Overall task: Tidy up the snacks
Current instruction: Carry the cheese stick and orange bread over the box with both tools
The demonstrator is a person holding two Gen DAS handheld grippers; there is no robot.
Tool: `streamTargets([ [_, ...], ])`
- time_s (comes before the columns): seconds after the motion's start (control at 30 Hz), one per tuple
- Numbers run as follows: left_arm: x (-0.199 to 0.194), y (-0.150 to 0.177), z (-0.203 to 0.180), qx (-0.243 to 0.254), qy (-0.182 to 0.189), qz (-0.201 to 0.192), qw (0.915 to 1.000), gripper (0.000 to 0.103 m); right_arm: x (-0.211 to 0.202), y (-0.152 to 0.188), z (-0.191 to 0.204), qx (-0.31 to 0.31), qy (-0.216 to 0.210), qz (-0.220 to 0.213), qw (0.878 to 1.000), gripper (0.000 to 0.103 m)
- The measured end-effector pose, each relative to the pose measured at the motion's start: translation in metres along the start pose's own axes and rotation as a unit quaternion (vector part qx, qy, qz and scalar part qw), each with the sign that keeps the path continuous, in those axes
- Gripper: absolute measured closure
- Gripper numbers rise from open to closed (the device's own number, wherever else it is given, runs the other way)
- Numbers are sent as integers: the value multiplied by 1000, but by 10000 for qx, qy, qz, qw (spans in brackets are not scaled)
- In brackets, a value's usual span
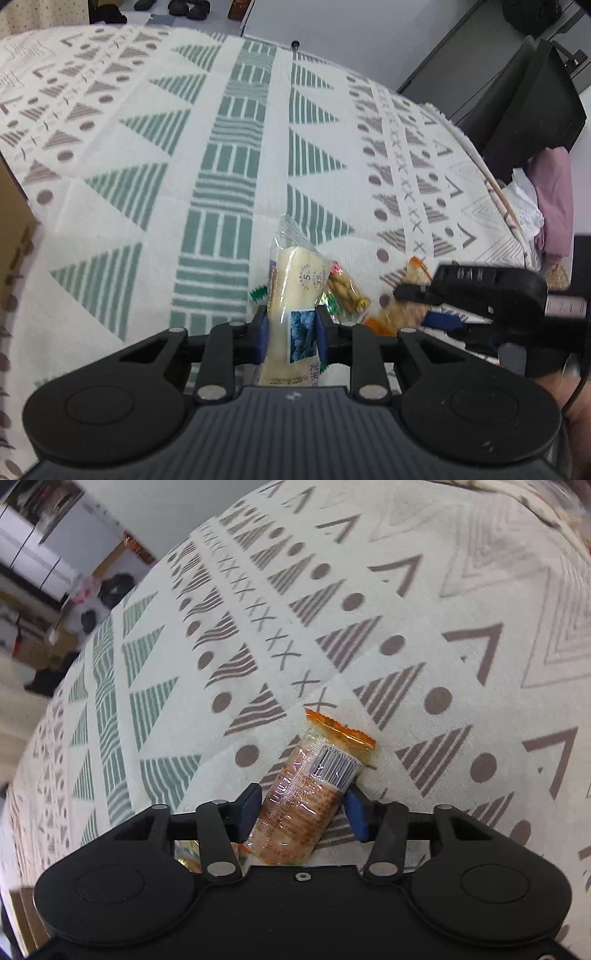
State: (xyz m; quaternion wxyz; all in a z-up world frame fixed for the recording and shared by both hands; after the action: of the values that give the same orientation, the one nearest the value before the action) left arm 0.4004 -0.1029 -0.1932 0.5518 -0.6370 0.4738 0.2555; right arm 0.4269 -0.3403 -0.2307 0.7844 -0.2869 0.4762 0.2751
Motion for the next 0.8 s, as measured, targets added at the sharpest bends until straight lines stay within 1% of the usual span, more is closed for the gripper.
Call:
streamTargets([
  [0.07,-6,-1,2,27,-38,-52,10000,79,-3,2,0,-38,3,49,10000,64],
  [0.13,-11,-1,4,33,-81,-77,9999,79,-8,5,-1,-109,37,42,9999,66],
  [0.2,-17,1,5,36,-115,-101,9999,79,-14,8,0,-245,-16,39,9997,66],
  [0.33,-35,4,7,75,-177,-194,9996,79,-29,13,7,-585,-185,-34,9981,67],
  [0.43,-51,3,5,154,-210,-337,9991,79,-44,17,8,-694,-246,-98,9972,67],
  [0.6,-74,9,1,145,-141,-575,9981,79,-71,21,11,-678,-442,-282,9963,67],
  [0.8,-99,23,2,119,-123,-702,9974,79,-94,42,17,-776,-796,-363,9931,67],
])
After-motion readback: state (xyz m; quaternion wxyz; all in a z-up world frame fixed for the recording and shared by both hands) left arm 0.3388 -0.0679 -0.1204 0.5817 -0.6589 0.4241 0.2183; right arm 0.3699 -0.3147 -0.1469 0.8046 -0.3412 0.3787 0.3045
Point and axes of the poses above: each gripper's, at about its wrist camera, not at the fingertips, and x roughly the way its jaws point, z to its left, y to its underside, the point moved 1 cm from there along x, roughly the way its jaws point, and after that the axes turned 15 degrees about x, right-handed, at the moved point
